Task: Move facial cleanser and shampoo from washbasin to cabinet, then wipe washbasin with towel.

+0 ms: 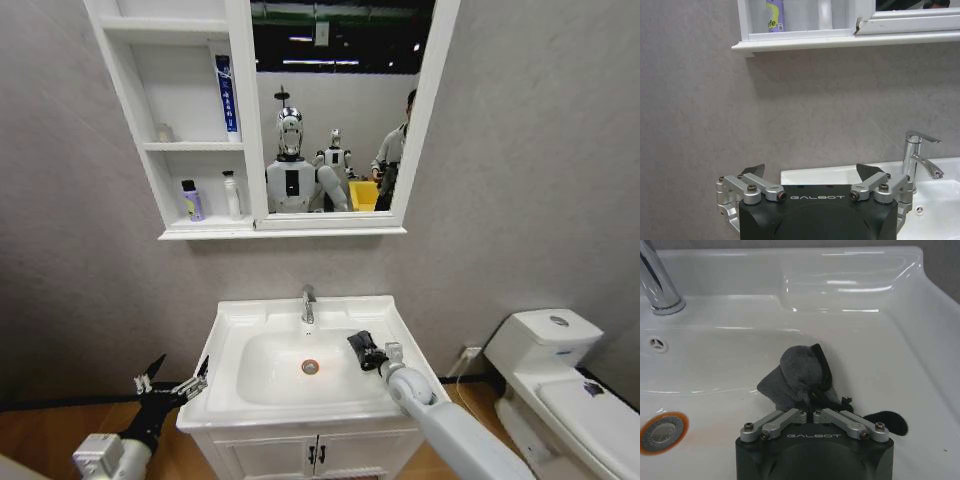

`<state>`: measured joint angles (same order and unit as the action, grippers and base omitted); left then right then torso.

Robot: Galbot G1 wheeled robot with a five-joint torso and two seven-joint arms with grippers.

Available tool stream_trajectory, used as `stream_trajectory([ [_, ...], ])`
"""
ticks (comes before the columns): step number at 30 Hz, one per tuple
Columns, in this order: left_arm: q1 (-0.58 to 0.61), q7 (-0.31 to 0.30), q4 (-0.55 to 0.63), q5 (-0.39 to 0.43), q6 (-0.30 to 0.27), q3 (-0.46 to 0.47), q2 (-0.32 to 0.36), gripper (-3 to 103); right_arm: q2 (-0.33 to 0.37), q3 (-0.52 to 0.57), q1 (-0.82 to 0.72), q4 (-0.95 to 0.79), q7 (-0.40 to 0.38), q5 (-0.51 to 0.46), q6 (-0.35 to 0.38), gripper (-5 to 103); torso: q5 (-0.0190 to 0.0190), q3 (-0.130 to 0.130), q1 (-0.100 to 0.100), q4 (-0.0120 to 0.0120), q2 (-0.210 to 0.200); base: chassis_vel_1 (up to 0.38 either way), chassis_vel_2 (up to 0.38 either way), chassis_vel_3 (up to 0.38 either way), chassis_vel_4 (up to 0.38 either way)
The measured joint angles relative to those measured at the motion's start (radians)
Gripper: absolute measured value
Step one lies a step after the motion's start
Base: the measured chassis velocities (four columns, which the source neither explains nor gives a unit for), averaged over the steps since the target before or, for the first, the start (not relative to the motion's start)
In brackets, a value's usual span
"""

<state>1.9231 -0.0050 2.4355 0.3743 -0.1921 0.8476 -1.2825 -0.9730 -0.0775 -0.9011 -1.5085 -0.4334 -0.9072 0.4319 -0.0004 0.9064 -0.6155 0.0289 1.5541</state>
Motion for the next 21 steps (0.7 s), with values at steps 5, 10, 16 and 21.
stream_trajectory([
  [5,0.000,0.000,0.000,0.000,0.000,0.000,0.000,100,-0.049,-0.059,0.080,0.098,-0.003,-0.067,0.007,1,-0.0001,0.000,0.000,0.0001,0.000,0.000,0.000,0.000,0.000],
  [10,0.000,0.000,0.000,0.000,0.000,0.000,0.000,100,-0.137,-0.108,0.154,0.183,0.006,-0.121,0.014,1,0.0001,0.000,0.000,0.0009,0.000,0.000,0.000,0.000,0.000],
  [16,0.000,0.000,0.000,0.000,0.000,0.000,0.000,100,-0.293,-0.200,0.256,0.305,0.015,-0.244,0.031,1,0.0002,0.000,0.000,-0.0001,0.000,0.000,0.000,0.000,0.000],
  [21,0.000,0.000,0.000,0.000,0.000,0.000,0.000,100,-0.365,-0.238,0.285,0.386,0.021,-0.300,0.033,1,0.0000,0.000,0.000,0.0002,0.000,0.000,0.000,0.000,0.000],
])
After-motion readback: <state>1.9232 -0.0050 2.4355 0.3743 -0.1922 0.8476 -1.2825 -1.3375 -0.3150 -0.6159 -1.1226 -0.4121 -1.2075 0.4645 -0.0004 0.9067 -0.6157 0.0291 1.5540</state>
